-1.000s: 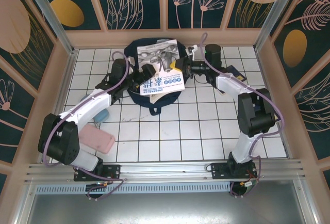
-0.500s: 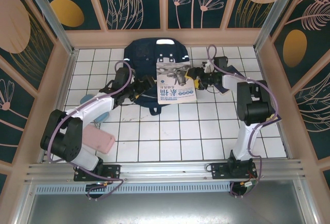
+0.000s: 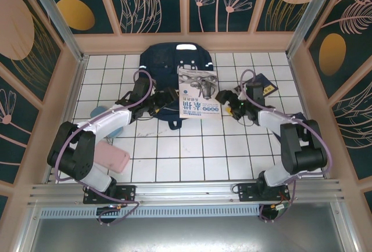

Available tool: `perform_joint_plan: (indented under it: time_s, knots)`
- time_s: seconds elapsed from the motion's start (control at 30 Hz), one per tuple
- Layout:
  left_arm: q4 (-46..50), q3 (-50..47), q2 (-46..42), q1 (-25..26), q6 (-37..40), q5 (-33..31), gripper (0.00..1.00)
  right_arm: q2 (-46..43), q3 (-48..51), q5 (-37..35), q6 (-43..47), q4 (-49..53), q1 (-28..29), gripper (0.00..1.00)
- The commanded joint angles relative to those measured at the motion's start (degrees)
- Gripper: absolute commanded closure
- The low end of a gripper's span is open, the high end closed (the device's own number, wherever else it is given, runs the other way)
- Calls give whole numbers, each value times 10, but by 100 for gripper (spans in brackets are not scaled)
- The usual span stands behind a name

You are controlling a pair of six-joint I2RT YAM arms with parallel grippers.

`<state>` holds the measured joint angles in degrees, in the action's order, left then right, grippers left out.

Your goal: Pack the student bag

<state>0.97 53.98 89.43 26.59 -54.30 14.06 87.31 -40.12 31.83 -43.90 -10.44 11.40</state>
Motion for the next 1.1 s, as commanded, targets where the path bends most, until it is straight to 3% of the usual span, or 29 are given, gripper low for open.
perform_joint_plan:
  time_s: [0.0, 0.2, 0.4, 0.7, 0.87, 1.07]
  knots:
    - [-17, 9, 11, 3, 10, -2, 3, -5, 45, -25, -57, -86, 25, 6]
    - [-20, 6, 8, 3, 10, 4, 3, 25, 62, -32, -68, -142, 40, 7]
    - [-23, 0, 2, 3, 10, 8, 3, 54, 78, 62, -108, -264, 43, 13]
    - [-60, -34, -7, 3, -15, 39, 2, 40, 107, 100, -151, -384, 42, 34]
    - [-102, -63, -13, 4, -43, 77, 3, 54, 103, 112, -157, -382, 48, 41]
    - [-102, -71, -4, 8, -51, 78, 7, 83, 87, 109, -160, -369, 62, 47]
